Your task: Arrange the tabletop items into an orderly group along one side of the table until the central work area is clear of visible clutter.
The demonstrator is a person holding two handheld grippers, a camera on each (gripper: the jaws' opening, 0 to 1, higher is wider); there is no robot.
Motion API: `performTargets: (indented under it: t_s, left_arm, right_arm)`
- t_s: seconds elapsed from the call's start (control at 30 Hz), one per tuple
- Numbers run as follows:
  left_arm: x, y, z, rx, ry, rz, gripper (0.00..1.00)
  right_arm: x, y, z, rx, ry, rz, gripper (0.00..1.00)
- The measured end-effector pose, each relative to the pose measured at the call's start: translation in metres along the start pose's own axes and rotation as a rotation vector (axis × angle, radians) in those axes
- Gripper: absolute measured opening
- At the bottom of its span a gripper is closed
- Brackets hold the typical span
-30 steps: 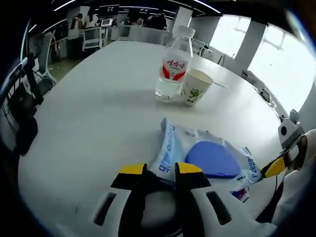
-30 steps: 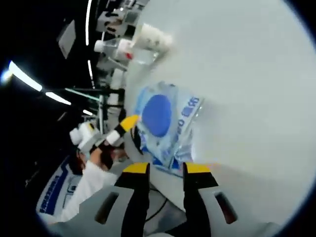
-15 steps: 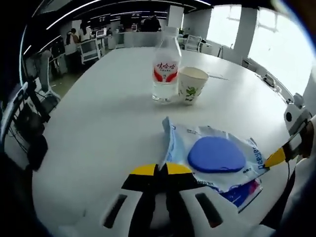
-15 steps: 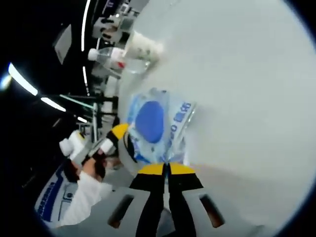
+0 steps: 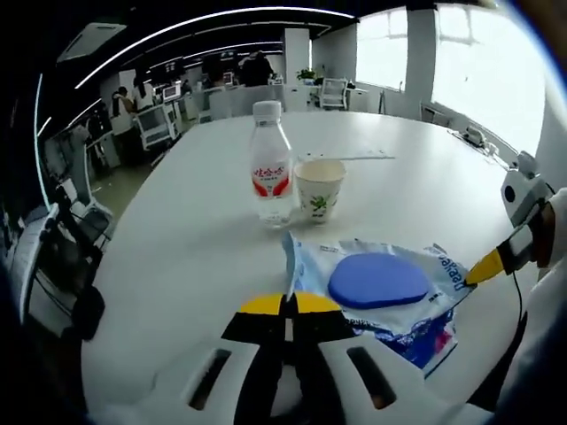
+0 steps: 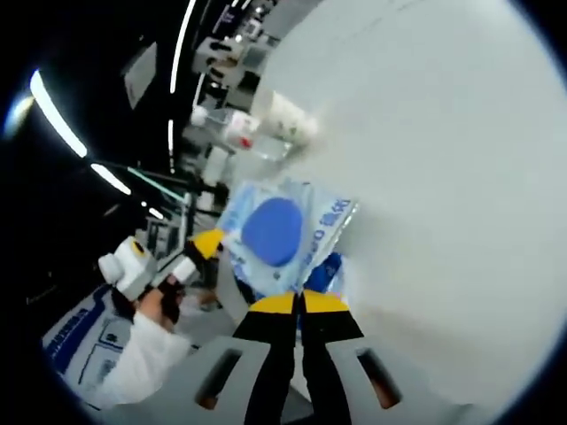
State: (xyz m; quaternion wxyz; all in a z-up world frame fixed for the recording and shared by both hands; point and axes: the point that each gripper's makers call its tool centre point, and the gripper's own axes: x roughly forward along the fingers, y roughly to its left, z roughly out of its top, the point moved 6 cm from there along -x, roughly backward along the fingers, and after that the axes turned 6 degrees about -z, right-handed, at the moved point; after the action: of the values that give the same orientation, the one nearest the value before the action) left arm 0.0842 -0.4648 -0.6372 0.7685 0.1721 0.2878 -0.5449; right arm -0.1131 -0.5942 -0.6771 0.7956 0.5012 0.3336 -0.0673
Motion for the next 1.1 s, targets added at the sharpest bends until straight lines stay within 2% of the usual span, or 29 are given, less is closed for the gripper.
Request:
performTargets:
  t_s: [0.17,0.23,0.33,0.57,0.7,0.9,1.0,1.1]
  left_arm:
    - [-0.001,-0.012,0.014,0.020,-0.041,-0.010,0.00]
    - [0.000,-0.017,0.018,0.028,-0.045,-0.015,0.00]
    - [0.002,-0.028,0.025,0.039,-0.062,-0.035,0.00]
    - [0.011,-0.054,0.038,0.103,-0.083,-0.084,0.00]
    - [0.018,-0.067,0.045,0.144,-0.084,-0.113,0.00]
    - [0.028,-0.077,0.054,0.168,-0.099,-0.148,0.00]
    - [0.033,-0.086,0.057,0.201,-0.100,-0.162,0.00]
    - [0.038,-0.091,0.058,0.233,-0.095,-0.164,0.00]
  right_arm:
    - [-0.019,0.004,0.023,-0.170,-0.065,0.013,0.00]
    - [-0.027,0.004,0.029,-0.213,-0.094,0.009,0.00]
    - [-0.043,0.001,0.038,-0.229,-0.128,-0.003,0.00]
    - [-0.073,-0.007,0.061,-0.392,-0.229,-0.065,0.00]
    - [-0.087,-0.012,0.071,-0.437,-0.264,-0.104,0.00]
    - [-0.102,-0.019,0.077,-0.511,-0.302,-0.166,0.00]
    - [-0.108,-0.023,0.077,-0.603,-0.305,-0.225,0.00]
    - [-0.111,-0.025,0.080,-0.596,-0.317,-0.233,0.00]
